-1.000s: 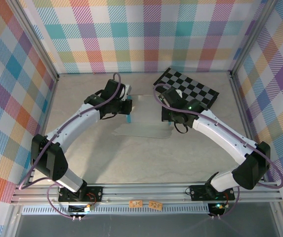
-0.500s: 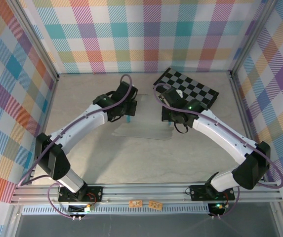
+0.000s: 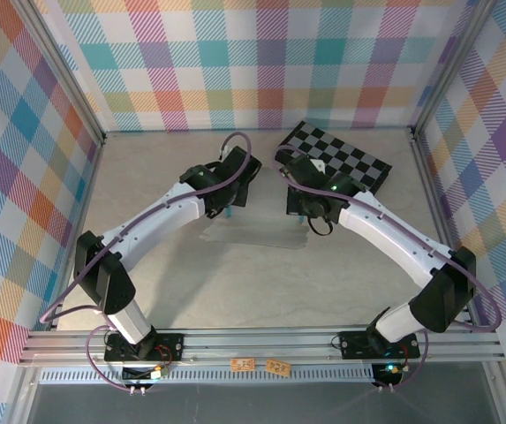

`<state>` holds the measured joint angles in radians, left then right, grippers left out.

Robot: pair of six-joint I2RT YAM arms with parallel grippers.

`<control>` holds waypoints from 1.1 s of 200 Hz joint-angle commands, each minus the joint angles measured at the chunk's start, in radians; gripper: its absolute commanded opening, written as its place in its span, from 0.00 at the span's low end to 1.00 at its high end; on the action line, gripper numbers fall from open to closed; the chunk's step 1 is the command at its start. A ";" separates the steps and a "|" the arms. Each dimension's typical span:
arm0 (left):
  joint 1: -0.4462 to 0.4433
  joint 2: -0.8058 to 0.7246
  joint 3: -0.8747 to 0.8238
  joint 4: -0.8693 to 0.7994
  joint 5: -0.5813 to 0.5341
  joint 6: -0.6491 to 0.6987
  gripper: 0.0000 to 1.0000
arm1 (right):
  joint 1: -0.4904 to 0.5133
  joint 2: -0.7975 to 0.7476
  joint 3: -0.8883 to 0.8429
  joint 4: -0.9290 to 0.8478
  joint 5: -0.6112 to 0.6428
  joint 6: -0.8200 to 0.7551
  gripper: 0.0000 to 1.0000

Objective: Fold the paper box

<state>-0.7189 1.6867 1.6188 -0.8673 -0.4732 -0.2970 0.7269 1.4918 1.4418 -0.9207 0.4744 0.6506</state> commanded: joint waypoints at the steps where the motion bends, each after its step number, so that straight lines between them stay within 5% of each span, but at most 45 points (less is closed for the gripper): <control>1: 0.010 0.008 0.084 -0.078 0.064 -0.006 0.43 | -0.005 0.007 0.031 -0.057 0.030 0.031 0.00; 61: 0.054 -0.047 0.138 -0.025 0.374 -0.153 0.51 | -0.028 0.074 0.051 -0.079 -0.028 0.101 0.00; 109: 0.096 -0.111 0.212 -0.063 0.331 -0.200 0.53 | -0.089 0.132 0.067 -0.109 -0.103 0.245 0.00; 141: 0.127 -0.205 0.221 -0.020 0.293 -0.230 0.52 | -0.165 0.138 -0.030 -0.068 -0.312 0.687 0.00; 175: 0.131 -0.239 0.229 -0.070 0.280 -0.231 0.51 | -0.089 0.137 -0.166 0.113 -0.403 1.280 0.00; 220: 0.133 -0.301 0.138 -0.101 0.320 -0.215 0.49 | -0.021 0.283 -0.050 0.040 -0.417 1.573 0.00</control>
<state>-0.5930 1.4113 1.8069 -0.9180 -0.1753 -0.5121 0.6792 1.7409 1.3727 -0.8970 0.1024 1.8927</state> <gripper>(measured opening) 0.497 0.059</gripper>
